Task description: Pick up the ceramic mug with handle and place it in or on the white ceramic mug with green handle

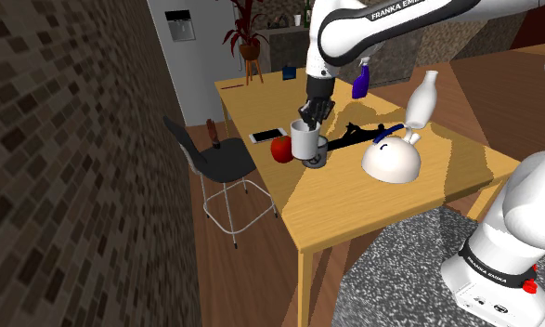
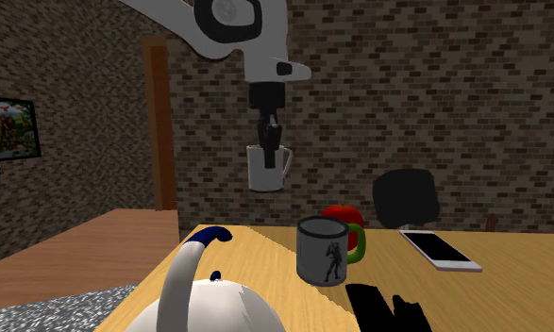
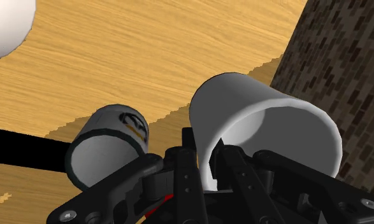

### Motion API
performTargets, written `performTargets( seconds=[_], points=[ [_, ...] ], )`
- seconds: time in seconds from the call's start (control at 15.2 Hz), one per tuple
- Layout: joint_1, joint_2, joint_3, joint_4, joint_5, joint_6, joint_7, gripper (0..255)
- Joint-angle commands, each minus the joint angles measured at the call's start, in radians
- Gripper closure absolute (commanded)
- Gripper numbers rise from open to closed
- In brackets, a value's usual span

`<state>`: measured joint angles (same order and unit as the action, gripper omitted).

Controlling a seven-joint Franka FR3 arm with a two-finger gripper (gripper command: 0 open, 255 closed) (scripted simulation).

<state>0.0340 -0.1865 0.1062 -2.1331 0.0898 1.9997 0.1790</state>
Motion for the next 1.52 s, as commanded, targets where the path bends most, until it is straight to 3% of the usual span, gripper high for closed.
performTargets(
  seconds=[0.0,0.26,0.53,1.19,1.45],
  points=[
    [-0.001,-0.007,-0.001,0.024,-0.001,-0.03,0.0,255],
    [-0.001,-0.013,-0.002,0.063,-0.002,-0.077,0.003,255],
    [-0.038,0.065,-0.05,0.167,-0.013,-0.108,-0.074,255],
    [-0.132,0.327,-0.146,0.536,-0.008,-0.228,-0.255,255],
    [-0.132,0.325,-0.145,0.48,-0.008,-0.174,-0.259,255]
  ],
)
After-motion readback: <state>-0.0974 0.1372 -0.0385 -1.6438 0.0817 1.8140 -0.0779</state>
